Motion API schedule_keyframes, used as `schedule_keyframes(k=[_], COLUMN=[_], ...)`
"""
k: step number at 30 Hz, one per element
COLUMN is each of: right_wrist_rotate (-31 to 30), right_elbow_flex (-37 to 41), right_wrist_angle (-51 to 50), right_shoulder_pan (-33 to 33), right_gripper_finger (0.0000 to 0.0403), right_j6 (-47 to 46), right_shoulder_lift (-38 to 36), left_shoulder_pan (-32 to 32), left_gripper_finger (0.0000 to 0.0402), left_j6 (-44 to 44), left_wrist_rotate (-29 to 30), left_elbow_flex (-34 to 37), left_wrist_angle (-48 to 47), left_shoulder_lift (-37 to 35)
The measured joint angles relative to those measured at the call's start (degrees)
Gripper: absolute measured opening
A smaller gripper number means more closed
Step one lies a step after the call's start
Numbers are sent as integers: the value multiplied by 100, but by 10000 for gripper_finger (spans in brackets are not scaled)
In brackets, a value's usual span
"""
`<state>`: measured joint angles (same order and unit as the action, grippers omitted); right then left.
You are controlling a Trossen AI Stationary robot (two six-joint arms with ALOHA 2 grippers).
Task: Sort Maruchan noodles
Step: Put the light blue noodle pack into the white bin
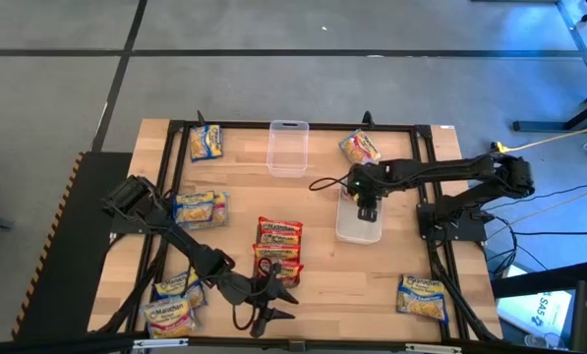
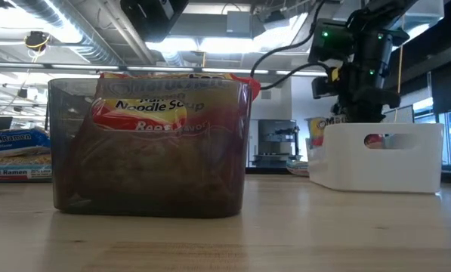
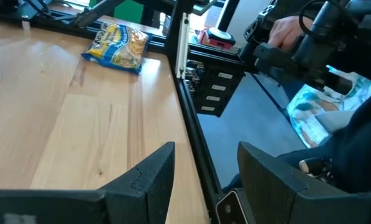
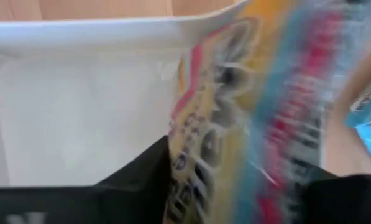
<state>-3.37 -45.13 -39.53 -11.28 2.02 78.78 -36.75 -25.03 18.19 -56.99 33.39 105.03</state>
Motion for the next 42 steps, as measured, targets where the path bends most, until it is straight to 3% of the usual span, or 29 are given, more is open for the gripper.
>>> schedule_keyframes(k=[3, 7, 11, 16, 30, 32, 37, 42], right_wrist_rotate=[-63, -206, -827, -1249, -1026, -729, 570, 364], right_elbow_flex=[-165, -473, -497, -497, -1079, -1255, -1982, -2045], right_wrist_angle=[-207, -683, -696, -660, -1437, -1712, -2571, -1959], right_shoulder_pan=[-1, -1, 1, -1, 7, 76, 497, 1727], right_gripper_finger=[208, 241, 253, 254, 255, 255, 255, 255], right_j6=[43, 139, 150, 151, 59, -261, -1538, -2484], right_shoulder_lift=[-2, -4, -4, -4, -32, -82, -199, -574], left_shoulder_pan=[0, 62, 164, 305, 452, 439, 273, 91], left_gripper_finger=[169, 169, 169, 169, 169, 169, 169, 169], left_j6=[15, -5, 17, 14, -29, 12, -99, -893], left_wrist_rotate=[-69, -589, -1053, -1045, -974, -974, -435, 74], left_elbow_flex=[0, 1, -13, -7, 3, 5, 2, 2], left_wrist_angle=[8, -77, -32, -22, -61, -213, -1637, -2988], left_shoulder_lift=[0, -45, -136, -122, -208, -381, -1031, -1664])
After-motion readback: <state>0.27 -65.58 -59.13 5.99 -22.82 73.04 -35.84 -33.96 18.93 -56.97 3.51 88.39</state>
